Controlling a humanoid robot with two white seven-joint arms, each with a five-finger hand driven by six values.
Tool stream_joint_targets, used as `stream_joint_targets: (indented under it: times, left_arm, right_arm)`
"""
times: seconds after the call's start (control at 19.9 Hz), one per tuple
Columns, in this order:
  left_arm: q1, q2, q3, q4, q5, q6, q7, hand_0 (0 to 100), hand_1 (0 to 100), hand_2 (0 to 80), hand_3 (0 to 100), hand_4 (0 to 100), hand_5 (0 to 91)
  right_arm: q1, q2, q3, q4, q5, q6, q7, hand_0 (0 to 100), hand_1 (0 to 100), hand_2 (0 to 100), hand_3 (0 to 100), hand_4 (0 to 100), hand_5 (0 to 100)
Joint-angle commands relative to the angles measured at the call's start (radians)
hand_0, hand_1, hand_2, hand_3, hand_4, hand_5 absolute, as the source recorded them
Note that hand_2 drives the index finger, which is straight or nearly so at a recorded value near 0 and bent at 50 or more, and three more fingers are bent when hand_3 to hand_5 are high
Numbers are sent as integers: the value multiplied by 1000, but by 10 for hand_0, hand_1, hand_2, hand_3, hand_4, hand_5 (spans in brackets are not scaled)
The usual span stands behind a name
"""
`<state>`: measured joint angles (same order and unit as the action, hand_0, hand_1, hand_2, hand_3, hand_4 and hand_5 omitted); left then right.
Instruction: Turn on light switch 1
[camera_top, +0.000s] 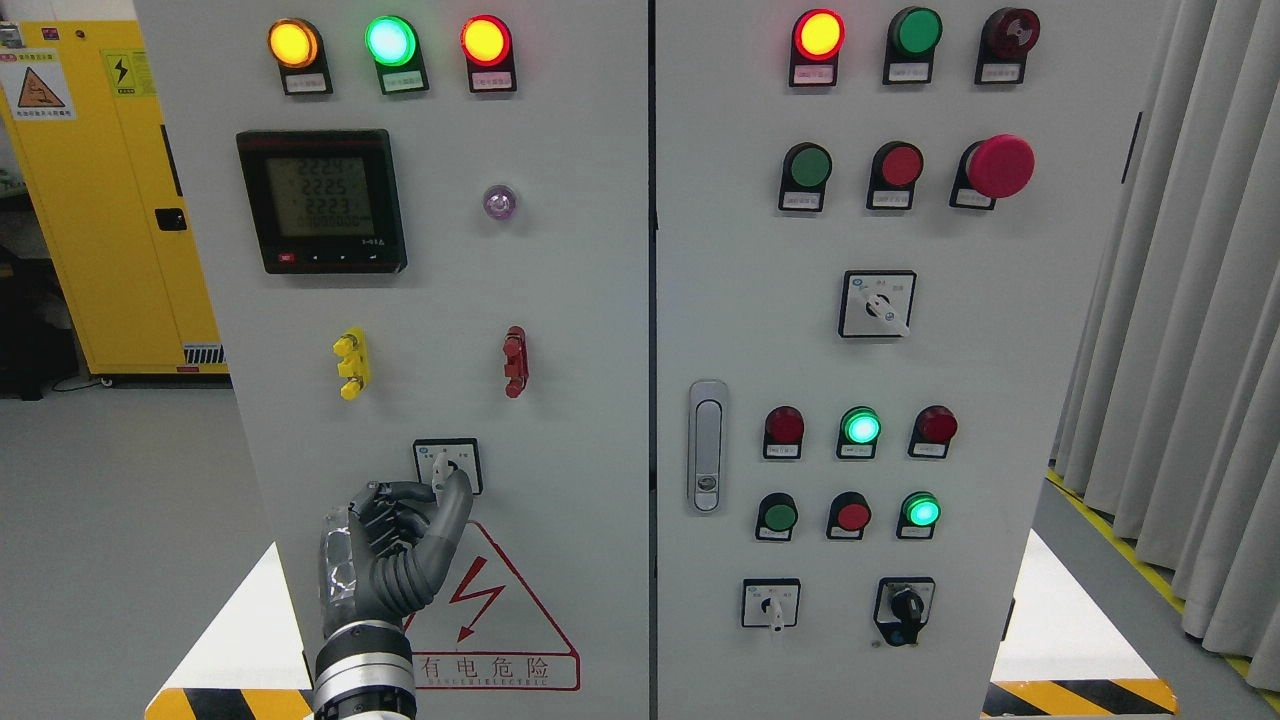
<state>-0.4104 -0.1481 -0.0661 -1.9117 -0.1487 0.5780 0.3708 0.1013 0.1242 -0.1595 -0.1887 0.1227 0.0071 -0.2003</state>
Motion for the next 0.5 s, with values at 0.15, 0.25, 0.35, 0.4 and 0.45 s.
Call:
stream_joint_targets:
  times: [0.15,0.25,0.35,0.4,0.45]
  left_arm:
    - [-4,-1,-1,3,0,6,0,229,663,599,899,886,842]
    - [-4,-1,-1,5,0,6,2,234,664,599,899,885,843]
    - [-11,-1,-1,5,0,8,0,238,663,599,899,886,843]
    - [-13,-1,-1,5,0,8,2,238,663,599,899,886,843]
    - [-13,-1,-1,5,0,11,2,241,662,599,899,885,843]
  right_arm:
    - [0,0,0,0,0,1,1,0,500,40,0,0,0]
    - [0,0,0,0,0,1,1,0,500,40,0,0,0]
    - [0,0,0,0,0,1,1,0,500,40,0,0,0]
    - [0,0,0,0,0,1,1,0,500,40,0,0,0]
    - [0,0,0,0,0,1,1,0,500,40,0,0,0]
